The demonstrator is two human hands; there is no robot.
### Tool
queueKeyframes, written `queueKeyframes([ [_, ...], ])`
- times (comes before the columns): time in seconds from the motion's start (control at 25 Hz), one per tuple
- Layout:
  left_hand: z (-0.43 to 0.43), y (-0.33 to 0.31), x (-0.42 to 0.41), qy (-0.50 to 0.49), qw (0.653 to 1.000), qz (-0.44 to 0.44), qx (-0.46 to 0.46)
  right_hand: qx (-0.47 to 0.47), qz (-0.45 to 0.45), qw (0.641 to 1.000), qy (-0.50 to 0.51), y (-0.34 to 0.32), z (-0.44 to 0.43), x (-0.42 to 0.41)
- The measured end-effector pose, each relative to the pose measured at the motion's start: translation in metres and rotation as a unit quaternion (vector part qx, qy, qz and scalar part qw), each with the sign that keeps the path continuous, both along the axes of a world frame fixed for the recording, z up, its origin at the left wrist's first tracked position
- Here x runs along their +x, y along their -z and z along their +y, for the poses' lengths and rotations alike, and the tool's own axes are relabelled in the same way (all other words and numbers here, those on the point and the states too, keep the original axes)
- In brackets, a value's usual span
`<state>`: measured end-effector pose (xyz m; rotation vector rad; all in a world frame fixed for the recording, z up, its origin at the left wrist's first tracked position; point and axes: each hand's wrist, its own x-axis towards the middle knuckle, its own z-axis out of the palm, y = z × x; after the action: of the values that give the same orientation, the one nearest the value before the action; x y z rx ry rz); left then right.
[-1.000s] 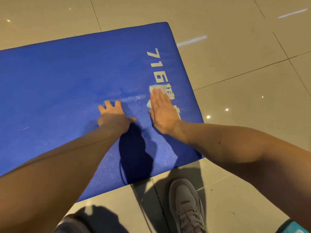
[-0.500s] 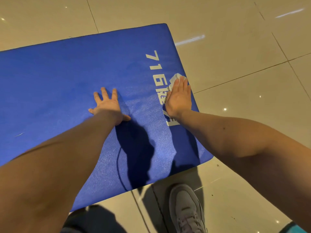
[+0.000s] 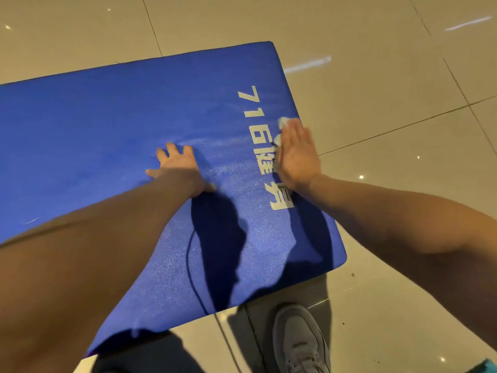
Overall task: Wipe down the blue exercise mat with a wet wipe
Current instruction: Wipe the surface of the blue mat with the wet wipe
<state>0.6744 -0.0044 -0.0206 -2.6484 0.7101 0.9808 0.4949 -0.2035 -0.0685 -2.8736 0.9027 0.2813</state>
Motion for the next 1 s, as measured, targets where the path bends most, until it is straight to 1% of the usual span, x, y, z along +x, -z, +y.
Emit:
queueKeyframes([
  [0.08,-0.007,-0.001,0.004,-0.009,1.0,-0.016,-0.022,-0.012,0.05,0.997,0.049,-0.004,-0.01,-0.001],
  [0.12,-0.009,0.0,0.005,-0.013,0.999,-0.015,-0.027,-0.006,0.057,0.996,0.067,-0.004,-0.009,0.0],
  [0.2,-0.008,0.005,0.004,-0.01,1.0,-0.009,-0.018,0.015,0.039,0.996,0.077,0.001,0.003,0.008],
  [0.24,-0.008,0.009,0.003,-0.005,1.0,-0.01,-0.011,0.021,0.02,0.997,0.065,0.006,0.013,0.014],
  [0.32,-0.007,0.014,0.004,0.001,1.0,-0.015,-0.007,0.04,-0.03,0.999,0.007,0.011,0.039,0.024],
  [0.4,-0.007,0.015,0.006,0.0,1.0,-0.026,-0.011,0.074,-0.07,0.991,-0.085,0.012,0.066,0.032],
  [0.48,-0.009,0.015,0.006,-0.006,0.999,-0.029,-0.015,0.088,-0.079,0.981,-0.154,0.014,0.078,0.033],
  [0.56,-0.01,0.014,0.006,-0.005,0.999,-0.029,-0.014,0.08,-0.079,0.977,-0.181,0.016,0.062,0.029],
  [0.64,-0.011,0.014,0.006,-0.006,1.0,-0.026,-0.013,0.066,-0.068,0.985,-0.143,0.016,0.032,0.023],
  [0.76,-0.01,0.013,0.007,-0.011,1.0,-0.023,-0.016,0.047,-0.064,0.997,-0.019,0.013,-0.018,0.014],
  [0.88,-0.009,0.016,0.007,-0.008,0.999,-0.025,-0.023,0.035,-0.012,0.994,0.099,0.009,-0.021,0.024],
  [0.92,-0.009,0.016,0.008,-0.008,0.999,-0.026,-0.025,0.031,-0.014,0.993,0.11,0.009,-0.01,0.031],
  [0.96,-0.009,0.017,0.008,-0.008,0.999,-0.026,-0.027,0.029,-0.027,0.994,0.097,0.01,0.004,0.036],
  [1.0,-0.009,0.017,0.008,-0.008,0.999,-0.027,-0.03,0.032,-0.044,0.997,0.062,0.013,0.02,0.04],
])
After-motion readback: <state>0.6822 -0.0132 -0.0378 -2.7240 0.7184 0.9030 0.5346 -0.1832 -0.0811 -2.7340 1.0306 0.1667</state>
